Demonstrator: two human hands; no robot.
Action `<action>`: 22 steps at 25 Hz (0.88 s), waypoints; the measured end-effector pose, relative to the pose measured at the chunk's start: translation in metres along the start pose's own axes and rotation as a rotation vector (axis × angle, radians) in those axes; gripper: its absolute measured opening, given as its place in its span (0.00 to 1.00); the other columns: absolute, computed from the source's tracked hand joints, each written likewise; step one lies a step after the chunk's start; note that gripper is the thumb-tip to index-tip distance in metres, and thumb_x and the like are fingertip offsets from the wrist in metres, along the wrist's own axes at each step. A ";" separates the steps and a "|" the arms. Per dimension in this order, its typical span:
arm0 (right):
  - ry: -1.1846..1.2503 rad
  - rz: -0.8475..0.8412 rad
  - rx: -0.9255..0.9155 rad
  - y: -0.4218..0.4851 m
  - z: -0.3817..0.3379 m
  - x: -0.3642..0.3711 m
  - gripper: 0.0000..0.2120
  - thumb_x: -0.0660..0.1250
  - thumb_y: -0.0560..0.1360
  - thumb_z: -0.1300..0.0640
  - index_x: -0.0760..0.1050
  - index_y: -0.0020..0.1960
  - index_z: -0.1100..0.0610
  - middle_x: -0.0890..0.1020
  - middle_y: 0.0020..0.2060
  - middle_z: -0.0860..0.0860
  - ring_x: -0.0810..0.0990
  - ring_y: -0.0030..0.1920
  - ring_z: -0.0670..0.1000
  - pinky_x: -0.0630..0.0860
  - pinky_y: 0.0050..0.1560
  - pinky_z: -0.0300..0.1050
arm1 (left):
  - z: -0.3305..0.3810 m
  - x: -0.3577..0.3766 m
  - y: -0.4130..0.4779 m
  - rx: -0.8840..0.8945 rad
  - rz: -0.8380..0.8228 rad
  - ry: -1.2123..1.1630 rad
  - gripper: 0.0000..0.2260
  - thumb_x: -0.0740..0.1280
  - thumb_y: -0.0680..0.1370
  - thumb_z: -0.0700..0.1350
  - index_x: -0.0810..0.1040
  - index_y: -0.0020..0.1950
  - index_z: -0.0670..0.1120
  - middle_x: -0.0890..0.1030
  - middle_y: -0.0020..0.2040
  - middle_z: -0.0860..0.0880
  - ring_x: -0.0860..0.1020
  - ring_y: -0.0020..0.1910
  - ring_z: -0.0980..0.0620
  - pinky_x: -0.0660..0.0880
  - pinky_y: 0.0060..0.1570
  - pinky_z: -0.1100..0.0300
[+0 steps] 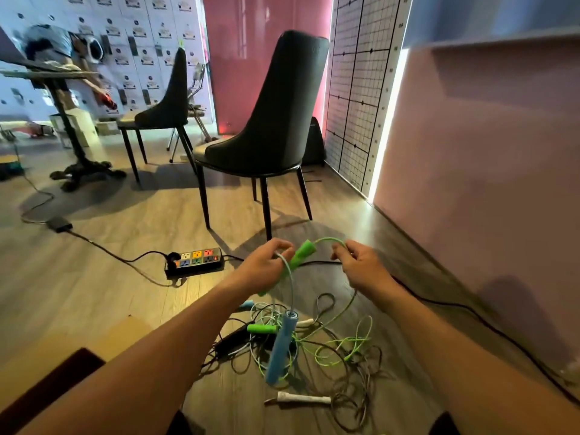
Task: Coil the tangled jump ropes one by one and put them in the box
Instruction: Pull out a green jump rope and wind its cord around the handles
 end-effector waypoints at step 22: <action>-0.293 -0.281 -0.165 0.019 -0.055 0.020 0.14 0.59 0.83 0.48 0.82 0.49 0.51 0.78 0.35 0.47 0.75 0.37 0.45 0.70 0.37 0.40 | 0.022 -0.002 0.030 0.496 0.160 0.339 0.27 0.76 0.69 0.56 0.72 0.62 0.47 0.75 0.57 0.49 0.75 0.54 0.51 0.76 0.54 0.58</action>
Point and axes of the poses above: each hand's wrist, its own y-axis towards the middle knuckle, its own x-axis out of the palm, z = x × y, the point moved 7 cm from there along y, towards the middle knuckle
